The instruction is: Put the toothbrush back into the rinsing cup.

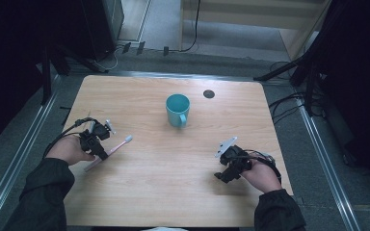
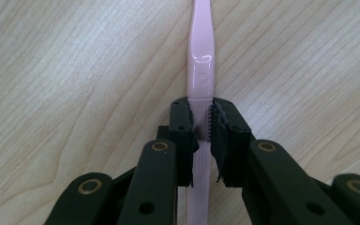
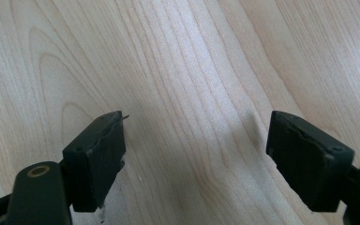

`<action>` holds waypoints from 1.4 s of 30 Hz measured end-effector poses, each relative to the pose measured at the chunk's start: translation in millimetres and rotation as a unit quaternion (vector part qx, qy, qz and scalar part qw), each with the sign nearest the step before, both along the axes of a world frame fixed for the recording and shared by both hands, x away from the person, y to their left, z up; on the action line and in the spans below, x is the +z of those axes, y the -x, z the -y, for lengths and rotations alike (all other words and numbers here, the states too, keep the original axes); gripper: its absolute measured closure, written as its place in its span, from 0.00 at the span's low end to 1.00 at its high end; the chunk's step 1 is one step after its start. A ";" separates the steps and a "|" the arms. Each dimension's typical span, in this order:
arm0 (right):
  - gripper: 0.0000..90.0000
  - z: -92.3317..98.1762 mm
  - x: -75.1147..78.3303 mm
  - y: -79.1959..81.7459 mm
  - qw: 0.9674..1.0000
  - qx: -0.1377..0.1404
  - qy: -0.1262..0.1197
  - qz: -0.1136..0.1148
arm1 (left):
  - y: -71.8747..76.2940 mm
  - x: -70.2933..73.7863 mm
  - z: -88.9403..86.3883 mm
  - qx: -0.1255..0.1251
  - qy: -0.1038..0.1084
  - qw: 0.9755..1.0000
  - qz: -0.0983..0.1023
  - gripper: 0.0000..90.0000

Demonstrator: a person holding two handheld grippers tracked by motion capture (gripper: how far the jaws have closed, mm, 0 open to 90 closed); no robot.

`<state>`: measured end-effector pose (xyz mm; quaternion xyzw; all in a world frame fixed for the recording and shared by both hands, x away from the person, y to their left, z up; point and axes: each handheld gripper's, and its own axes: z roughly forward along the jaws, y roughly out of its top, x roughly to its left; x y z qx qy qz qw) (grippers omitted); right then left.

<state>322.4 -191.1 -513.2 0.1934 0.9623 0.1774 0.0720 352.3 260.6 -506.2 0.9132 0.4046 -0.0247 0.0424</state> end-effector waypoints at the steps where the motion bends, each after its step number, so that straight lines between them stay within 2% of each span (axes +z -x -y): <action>1: 0.22 0.0 0.2 0.2 1.000 -0.002 0.001 0.000 | -0.2 0.0 -0.3 0.002 0.001 1.000 -0.002 0.88; 5: 0.22 0.5 0.4 0.0 1.000 -0.002 0.000 0.000 | 0.0 0.4 -0.8 0.003 0.000 1.000 -0.001 0.88; 11: 0.22 0.5 0.3 0.1 1.000 -0.001 0.000 0.000 | 0.9 4.7 -0.9 0.005 0.013 1.000 0.001 0.88; 14: 0.22 0.6 0.4 0.0 1.000 -0.002 0.000 0.000 | 1.4 5.8 -0.9 0.006 0.017 1.000 -0.004 0.88; 17: 0.22 0.6 0.4 0.0 1.000 -0.002 0.000 0.000 | 1.8 9.1 -1.6 0.008 0.025 1.000 -0.001 0.88; 20: 0.22 0.7 0.5 0.0 1.000 -0.002 0.000 0.000 | 2.9 14.4 -2.3 0.011 0.043 0.999 0.006 0.88; 21: 0.22 0.9 0.5 -0.2 1.000 -0.001 0.000 0.000 | 3.5 17.2 -2.5 0.011 0.050 0.999 0.015 0.88; 23: 0.22 0.9 0.4 -0.2 1.000 -0.002 0.000 0.000 | 3.6 19.3 -2.7 0.011 0.055 0.998 0.016 0.88; 29: 0.22 1.0 0.4 -0.2 1.000 -0.001 0.000 -0.001 | 5.6 30.5 -2.4 0.020 0.090 0.995 0.046 0.88; 31: 0.22 1.3 0.5 -0.2 1.000 -0.001 0.001 0.000 | 5.7 35.7 -3.9 0.030 0.112 0.992 0.060 0.88; 32: 0.22 1.3 0.5 -0.2 1.000 -0.001 0.001 0.000 | 5.7 35.7 -3.9 0.030 0.112 0.992 0.060 0.88; 33: 0.22 1.5 0.5 -0.2 1.000 -0.001 0.000 0.000 | 5.8 38.5 -5.1 0.033 0.127 0.989 0.061 0.88; 34: 0.22 1.5 0.5 -0.2 1.000 -0.001 0.000 0.000 | 5.8 38.5 -5.1 0.033 0.127 0.989 0.061 0.88; 38: 0.22 1.5 0.8 -0.1 1.000 -0.002 0.001 0.000 | 8.4 41.5 -3.5 0.035 0.137 0.987 0.081 0.88; 41: 0.22 1.5 0.7 -0.2 1.000 -0.002 0.000 0.000 | 7.8 44.0 -4.5 0.047 0.144 0.984 0.098 0.87; 42: 0.22 1.6 0.6 -0.3 1.000 -0.001 0.000 0.000 | 7.4 45.5 -5.9 0.053 0.150 0.981 0.107 0.87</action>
